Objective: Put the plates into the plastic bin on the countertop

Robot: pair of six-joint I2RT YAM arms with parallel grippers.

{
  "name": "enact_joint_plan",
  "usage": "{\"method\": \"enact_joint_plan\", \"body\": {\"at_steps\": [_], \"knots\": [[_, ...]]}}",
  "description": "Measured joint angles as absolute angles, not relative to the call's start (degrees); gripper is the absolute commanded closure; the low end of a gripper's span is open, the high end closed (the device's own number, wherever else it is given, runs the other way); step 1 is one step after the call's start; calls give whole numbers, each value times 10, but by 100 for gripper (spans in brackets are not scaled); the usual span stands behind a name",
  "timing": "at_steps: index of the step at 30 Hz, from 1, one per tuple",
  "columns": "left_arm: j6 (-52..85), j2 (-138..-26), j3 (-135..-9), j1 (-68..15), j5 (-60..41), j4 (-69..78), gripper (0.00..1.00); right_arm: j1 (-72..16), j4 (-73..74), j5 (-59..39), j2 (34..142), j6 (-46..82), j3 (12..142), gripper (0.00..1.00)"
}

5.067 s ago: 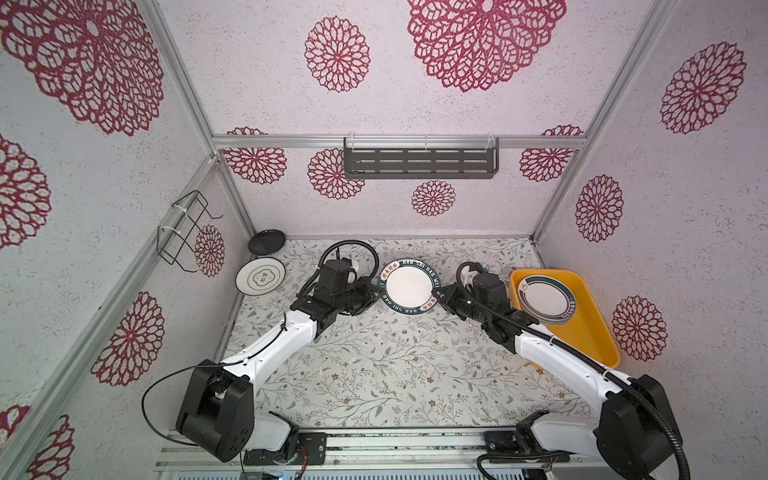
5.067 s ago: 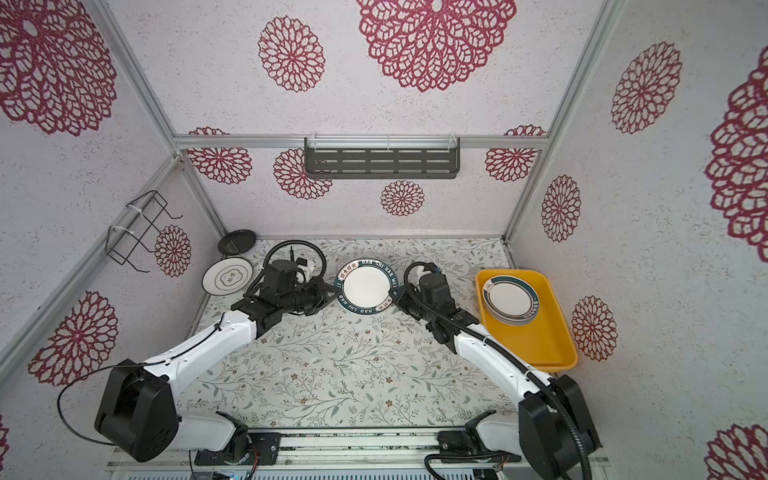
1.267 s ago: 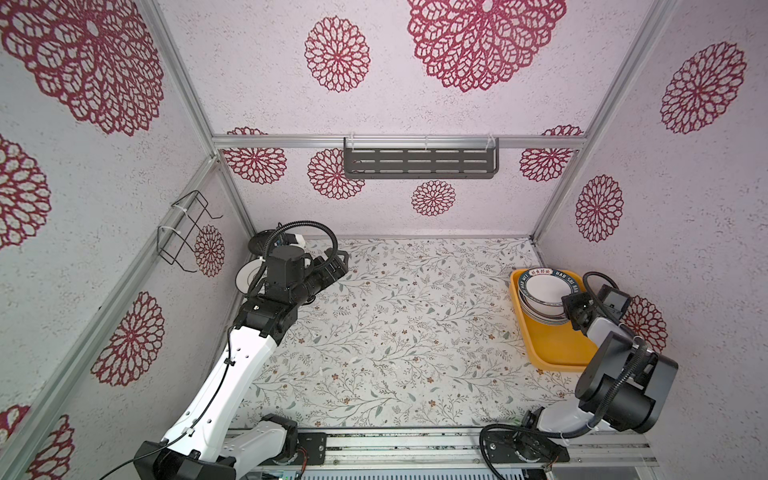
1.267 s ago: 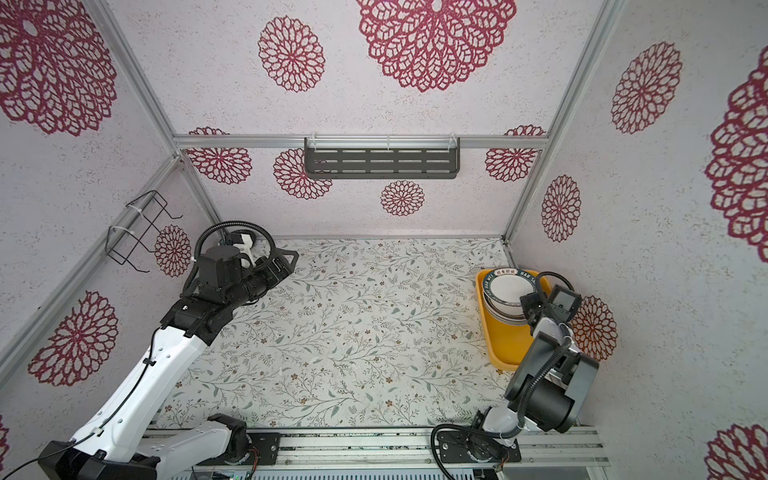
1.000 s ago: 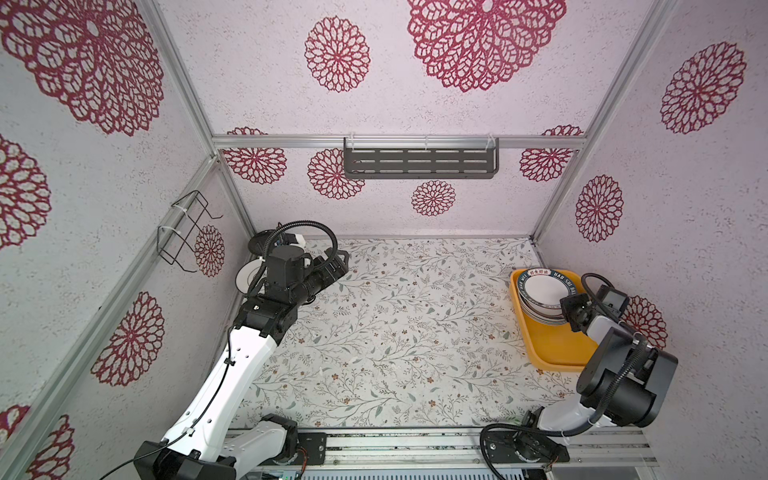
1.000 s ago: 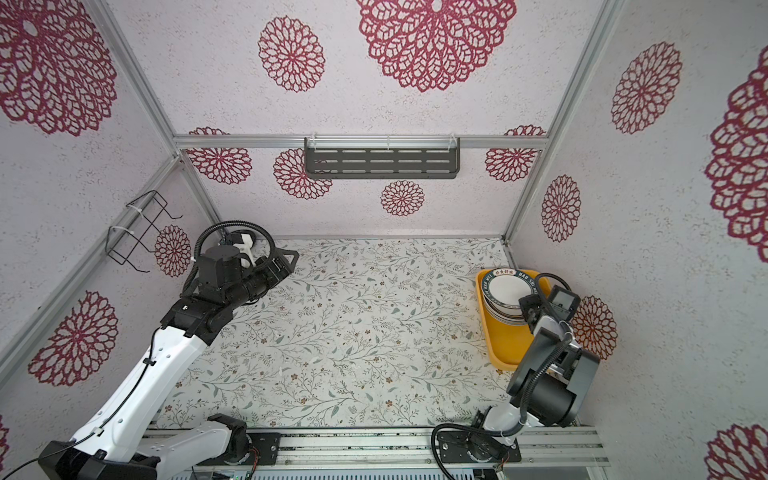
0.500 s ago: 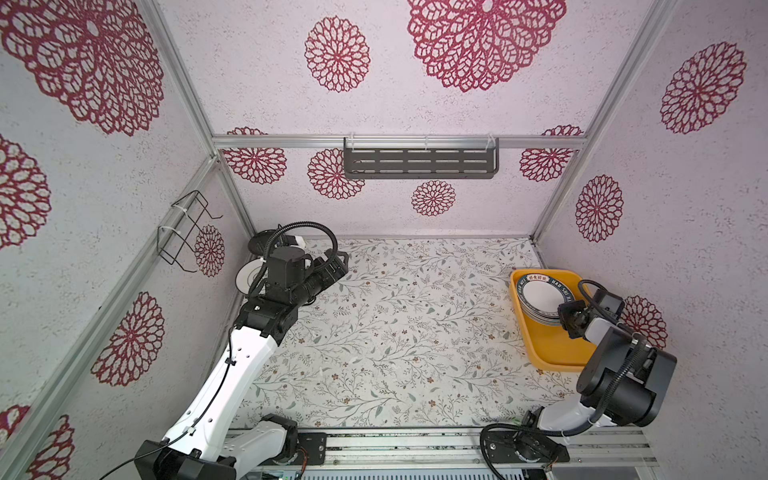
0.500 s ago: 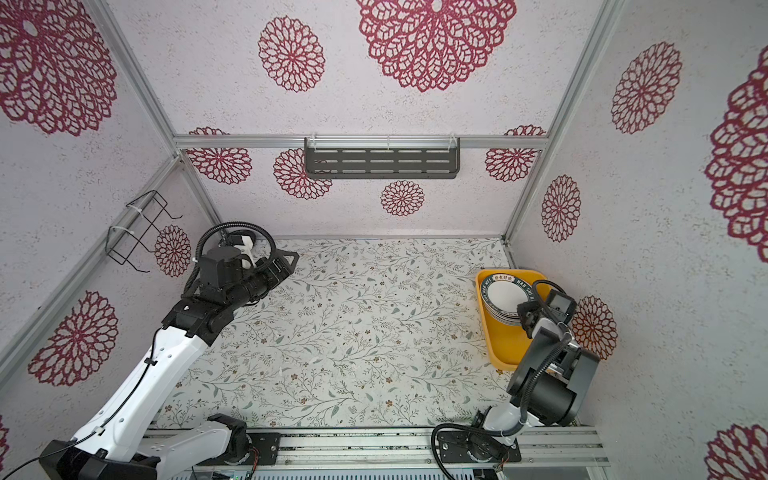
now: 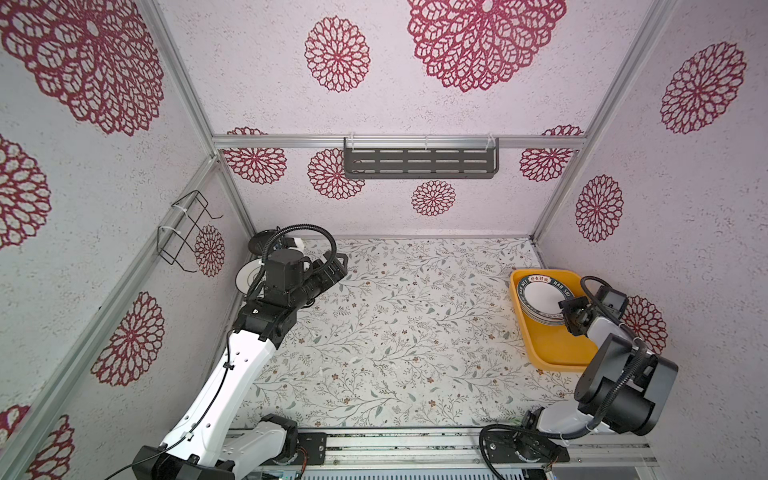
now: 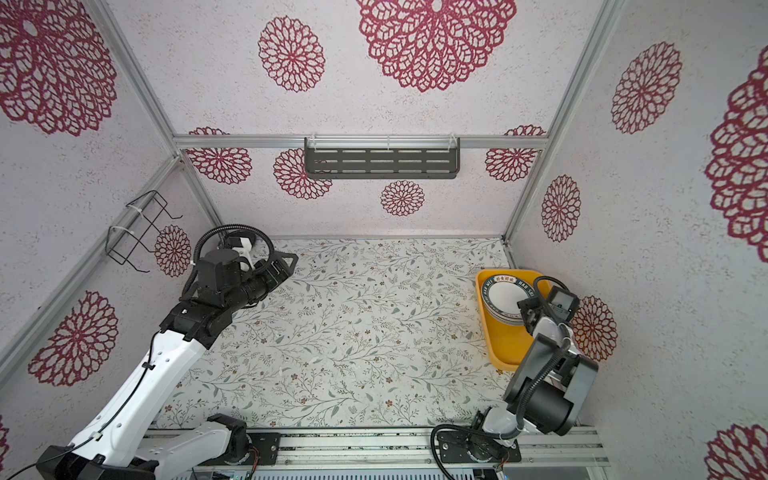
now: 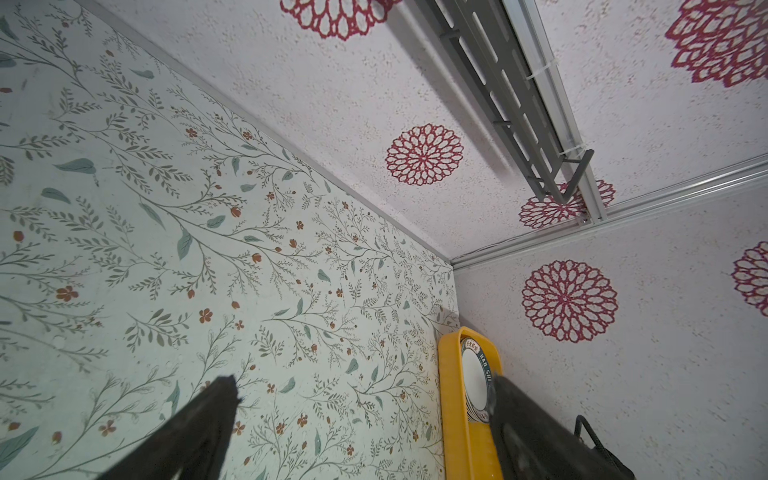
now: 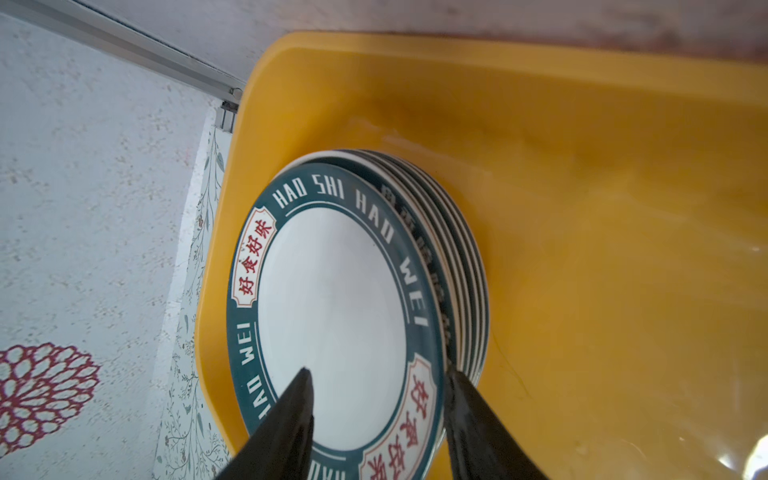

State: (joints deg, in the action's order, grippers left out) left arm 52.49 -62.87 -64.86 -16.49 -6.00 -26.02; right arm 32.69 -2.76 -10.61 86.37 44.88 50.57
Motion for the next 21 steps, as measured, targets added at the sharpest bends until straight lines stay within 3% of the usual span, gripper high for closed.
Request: {"method": "enact_joint_plan", "body": {"at_steps": [2, 11, 21], "knots": [[526, -621, -641, -165, -61, -261, 3, 327, -41, -102, 853, 445, 513, 29], [527, -609, -636, -157, -87, -284, 3, 321, -94, -116, 801, 415, 527, 3], [528, -606, -606, -84, -116, -320, 3, 181, -152, -165, 715, 373, 546, 1]]}}
